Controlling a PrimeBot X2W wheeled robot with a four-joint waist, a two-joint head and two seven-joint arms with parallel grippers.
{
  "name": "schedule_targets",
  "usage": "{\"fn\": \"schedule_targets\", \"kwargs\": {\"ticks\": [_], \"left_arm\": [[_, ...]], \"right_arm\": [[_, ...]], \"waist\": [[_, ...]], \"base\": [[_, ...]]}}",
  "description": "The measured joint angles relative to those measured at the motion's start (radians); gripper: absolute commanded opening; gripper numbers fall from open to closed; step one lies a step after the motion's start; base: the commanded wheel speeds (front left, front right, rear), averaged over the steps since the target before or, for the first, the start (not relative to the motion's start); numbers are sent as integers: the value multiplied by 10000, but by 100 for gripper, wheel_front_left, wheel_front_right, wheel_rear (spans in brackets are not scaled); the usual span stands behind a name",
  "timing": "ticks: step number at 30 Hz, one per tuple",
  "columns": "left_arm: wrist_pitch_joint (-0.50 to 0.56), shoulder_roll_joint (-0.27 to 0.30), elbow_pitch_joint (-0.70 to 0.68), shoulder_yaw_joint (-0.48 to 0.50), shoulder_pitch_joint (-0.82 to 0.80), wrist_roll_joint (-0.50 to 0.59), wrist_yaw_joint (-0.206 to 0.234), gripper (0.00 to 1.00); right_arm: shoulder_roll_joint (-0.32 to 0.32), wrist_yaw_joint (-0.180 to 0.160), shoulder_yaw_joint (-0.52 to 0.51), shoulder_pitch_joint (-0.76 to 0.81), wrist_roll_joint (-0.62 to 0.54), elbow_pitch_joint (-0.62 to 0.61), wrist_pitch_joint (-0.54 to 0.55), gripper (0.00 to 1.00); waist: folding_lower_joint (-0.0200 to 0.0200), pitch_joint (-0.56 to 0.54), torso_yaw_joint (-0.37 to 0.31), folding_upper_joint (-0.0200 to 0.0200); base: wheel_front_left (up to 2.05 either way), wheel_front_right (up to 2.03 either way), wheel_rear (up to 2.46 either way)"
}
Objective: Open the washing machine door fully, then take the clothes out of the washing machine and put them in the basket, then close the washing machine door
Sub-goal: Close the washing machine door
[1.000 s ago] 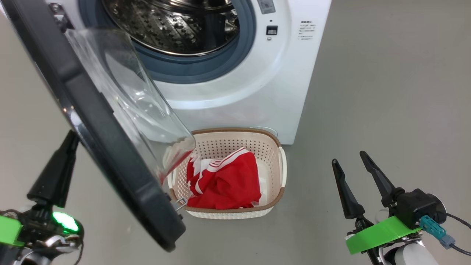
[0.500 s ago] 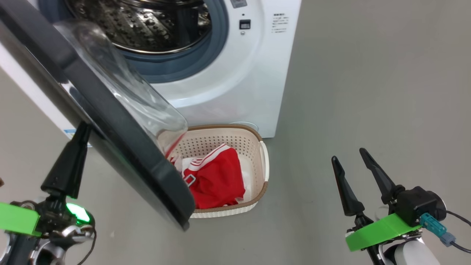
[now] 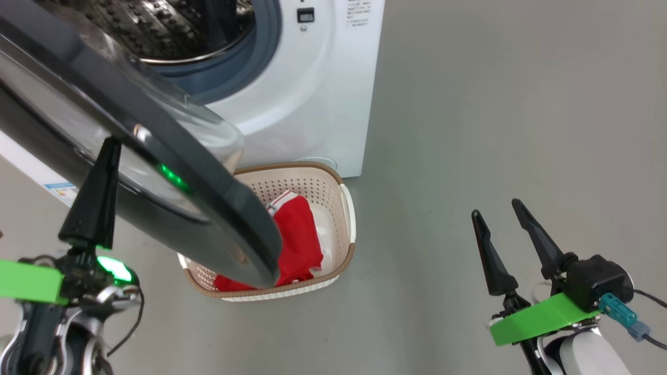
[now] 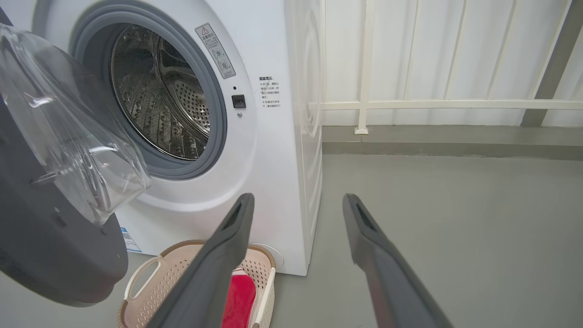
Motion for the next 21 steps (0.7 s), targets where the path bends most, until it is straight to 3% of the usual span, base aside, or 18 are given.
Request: {"fn": "schedule_targets", "kwargs": {"ticks": [21], "left_arm": [[-1124,-173,1277,-754,-2169,466,-704,0]], "right_arm": [[0,0,-75,-379,25,-180,-2,100]], "waist": [[0,974,-569,0]], "base": [[0,0,0]]}}
